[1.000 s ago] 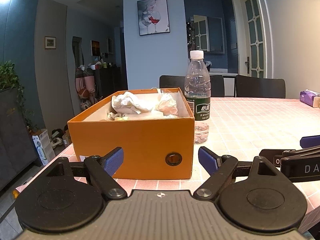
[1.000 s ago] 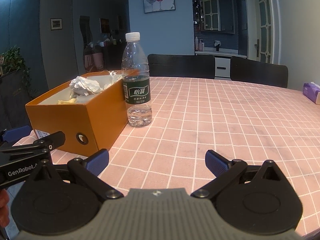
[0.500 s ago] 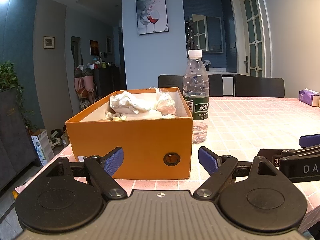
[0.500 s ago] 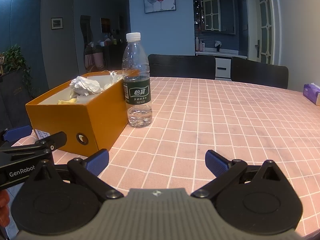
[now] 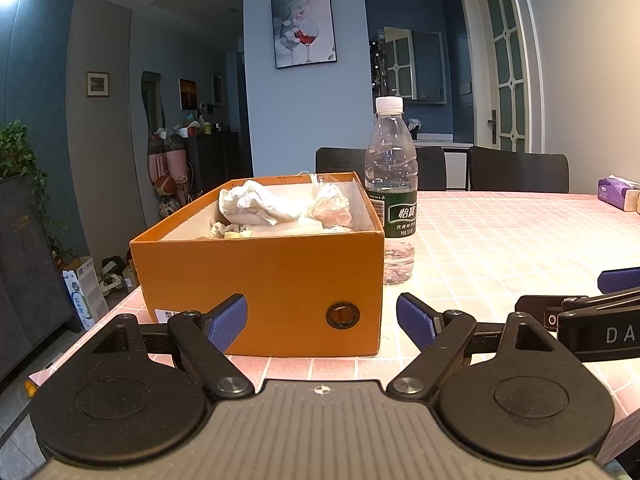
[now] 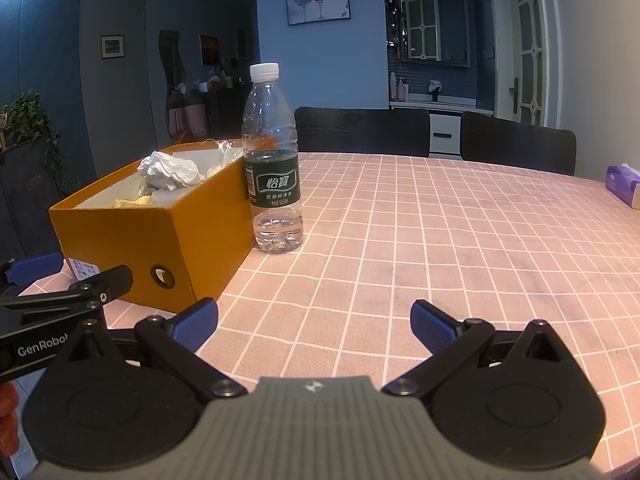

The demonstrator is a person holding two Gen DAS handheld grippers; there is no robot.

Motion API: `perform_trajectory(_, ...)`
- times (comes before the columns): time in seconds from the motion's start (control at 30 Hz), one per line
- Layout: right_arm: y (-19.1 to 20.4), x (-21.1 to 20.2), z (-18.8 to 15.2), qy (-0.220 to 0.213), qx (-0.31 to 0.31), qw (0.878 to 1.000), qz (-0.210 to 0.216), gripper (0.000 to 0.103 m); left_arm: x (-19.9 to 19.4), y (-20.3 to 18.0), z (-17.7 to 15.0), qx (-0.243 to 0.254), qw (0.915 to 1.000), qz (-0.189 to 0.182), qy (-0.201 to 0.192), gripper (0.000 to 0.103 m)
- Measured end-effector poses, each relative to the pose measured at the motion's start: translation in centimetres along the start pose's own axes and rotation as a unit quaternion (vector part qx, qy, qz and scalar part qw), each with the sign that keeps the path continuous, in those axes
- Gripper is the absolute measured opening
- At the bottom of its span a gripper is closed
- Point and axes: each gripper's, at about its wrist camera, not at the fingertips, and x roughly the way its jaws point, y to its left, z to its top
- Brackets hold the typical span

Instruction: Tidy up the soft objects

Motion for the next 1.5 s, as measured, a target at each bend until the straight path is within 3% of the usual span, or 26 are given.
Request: perform_trajectory(1.5, 0.56, 0.28, -0.45, 0.008, -0.003, 1.000, 0.000, 0.100, -0.05, 0.26, -0.36, 0.000, 1.0000, 0.002, 0.006, 0.099)
